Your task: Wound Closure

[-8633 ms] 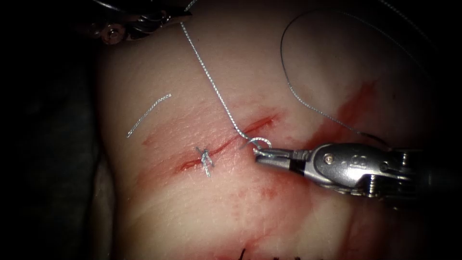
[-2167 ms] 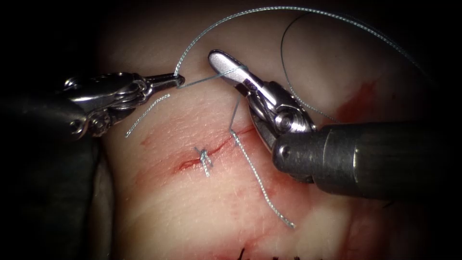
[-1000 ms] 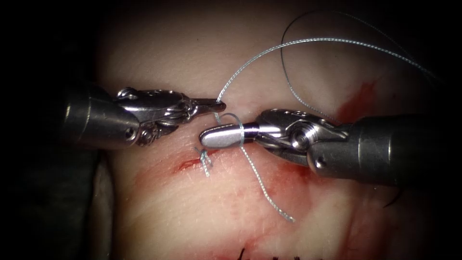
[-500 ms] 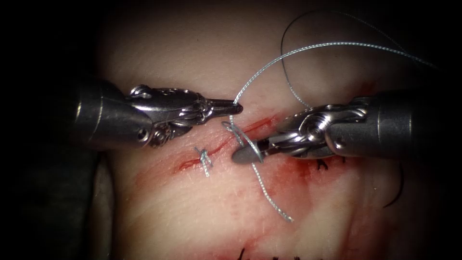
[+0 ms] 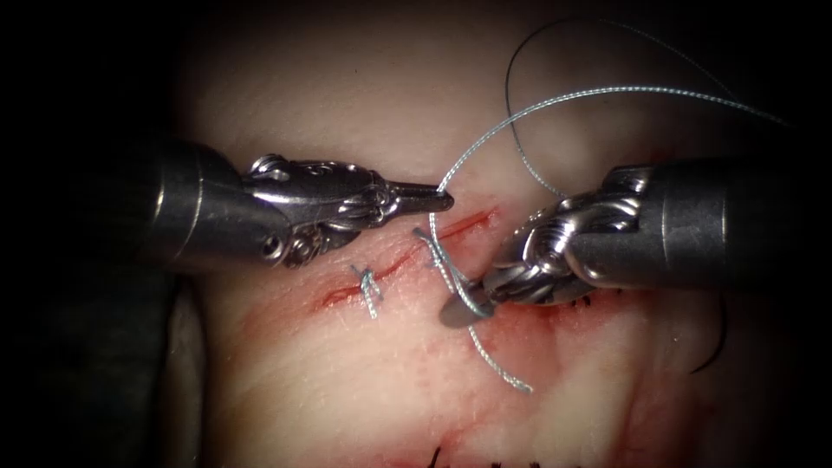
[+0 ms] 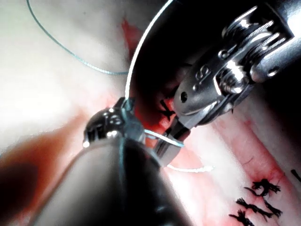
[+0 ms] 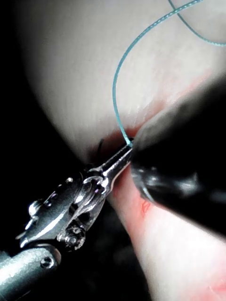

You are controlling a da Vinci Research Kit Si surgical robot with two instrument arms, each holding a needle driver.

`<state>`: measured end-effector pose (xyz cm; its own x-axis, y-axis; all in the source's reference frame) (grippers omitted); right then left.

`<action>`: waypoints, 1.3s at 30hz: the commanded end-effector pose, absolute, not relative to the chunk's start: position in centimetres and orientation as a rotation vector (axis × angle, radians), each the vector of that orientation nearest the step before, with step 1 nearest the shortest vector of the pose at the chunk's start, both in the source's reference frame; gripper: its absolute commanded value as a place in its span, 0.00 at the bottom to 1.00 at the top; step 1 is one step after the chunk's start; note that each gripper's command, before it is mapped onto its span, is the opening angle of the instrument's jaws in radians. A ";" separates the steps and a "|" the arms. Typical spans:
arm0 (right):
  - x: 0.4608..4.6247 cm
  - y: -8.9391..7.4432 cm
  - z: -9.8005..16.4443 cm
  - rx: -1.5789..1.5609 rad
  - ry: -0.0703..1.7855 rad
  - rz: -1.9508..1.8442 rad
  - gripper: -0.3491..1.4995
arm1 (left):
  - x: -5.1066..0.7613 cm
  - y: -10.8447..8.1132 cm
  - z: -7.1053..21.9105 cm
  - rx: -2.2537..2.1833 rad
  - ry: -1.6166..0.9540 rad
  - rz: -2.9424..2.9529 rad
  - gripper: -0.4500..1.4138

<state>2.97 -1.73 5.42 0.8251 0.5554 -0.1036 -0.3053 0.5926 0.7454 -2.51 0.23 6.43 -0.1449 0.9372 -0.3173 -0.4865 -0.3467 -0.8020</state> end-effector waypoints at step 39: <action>3.01 -1.8 5.6 0.725 0.315 0.465 0.39 | -2.61 0.2 6.5 -1.019 -0.644 1.736 0.00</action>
<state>2.92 -1.84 5.53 0.8537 0.5082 -0.1139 -0.2968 0.6544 0.6954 -2.56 0.18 6.41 -0.1642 0.9263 -0.3392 -0.4803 -0.3754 -0.7927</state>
